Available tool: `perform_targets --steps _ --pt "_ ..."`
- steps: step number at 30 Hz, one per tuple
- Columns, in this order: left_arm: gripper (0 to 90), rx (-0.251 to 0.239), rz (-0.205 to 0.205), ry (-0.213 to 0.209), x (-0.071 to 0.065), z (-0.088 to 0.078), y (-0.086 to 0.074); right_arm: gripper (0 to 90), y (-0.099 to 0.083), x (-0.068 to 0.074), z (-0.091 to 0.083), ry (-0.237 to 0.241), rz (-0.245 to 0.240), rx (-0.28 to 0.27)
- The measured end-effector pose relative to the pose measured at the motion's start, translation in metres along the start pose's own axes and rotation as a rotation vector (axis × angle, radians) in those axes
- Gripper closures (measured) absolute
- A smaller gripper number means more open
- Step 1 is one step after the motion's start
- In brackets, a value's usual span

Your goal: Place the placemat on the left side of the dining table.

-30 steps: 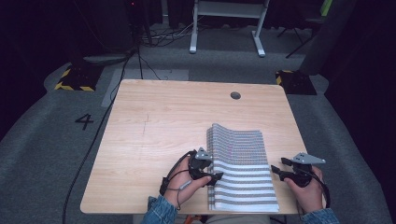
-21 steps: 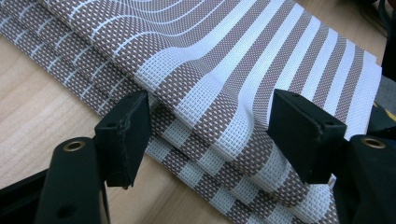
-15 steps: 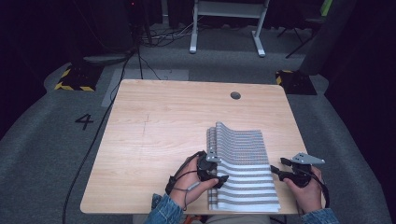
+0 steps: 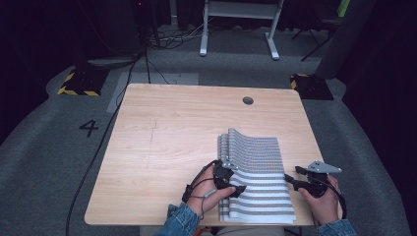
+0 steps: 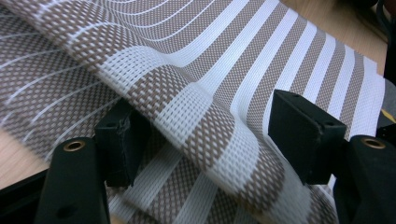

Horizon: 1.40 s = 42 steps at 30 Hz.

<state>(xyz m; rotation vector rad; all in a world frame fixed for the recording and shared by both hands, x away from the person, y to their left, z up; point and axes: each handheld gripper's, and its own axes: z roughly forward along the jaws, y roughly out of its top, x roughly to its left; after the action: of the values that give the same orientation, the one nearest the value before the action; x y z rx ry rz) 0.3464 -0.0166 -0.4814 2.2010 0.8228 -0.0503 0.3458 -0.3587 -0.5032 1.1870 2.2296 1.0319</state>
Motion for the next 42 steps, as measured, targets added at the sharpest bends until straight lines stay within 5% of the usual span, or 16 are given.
perform_targets --steps 6,8,14,20,30,42 --pt "39.4 -0.014 -0.018 -0.01 -0.003 0.009 0.002 38.4 0.0 0.0 0.0 0.001 0.0 0.0" --pt "50.0 -0.017 -0.043 -0.008 -0.004 0.008 0.002 38.4 0.0 0.0 0.0 0.0 0.001 0.0" --pt "75.9 -0.061 -0.017 0.022 -0.008 0.001 0.004 38.4 0.0 0.0 0.0 0.001 0.0 -0.001" --pt "87.8 -0.125 0.021 0.018 -0.012 -0.021 0.008 38.4 0.0 0.0 0.0 0.001 0.0 -0.001" --pt "88.6 -0.194 0.122 0.025 -0.022 -0.055 0.017 38.4 0.0 0.0 0.0 0.001 0.002 0.001" --pt "88.6 -0.237 0.144 0.07 -0.011 -0.107 0.01 38.5 0.0 0.0 0.0 0.003 0.006 0.006"
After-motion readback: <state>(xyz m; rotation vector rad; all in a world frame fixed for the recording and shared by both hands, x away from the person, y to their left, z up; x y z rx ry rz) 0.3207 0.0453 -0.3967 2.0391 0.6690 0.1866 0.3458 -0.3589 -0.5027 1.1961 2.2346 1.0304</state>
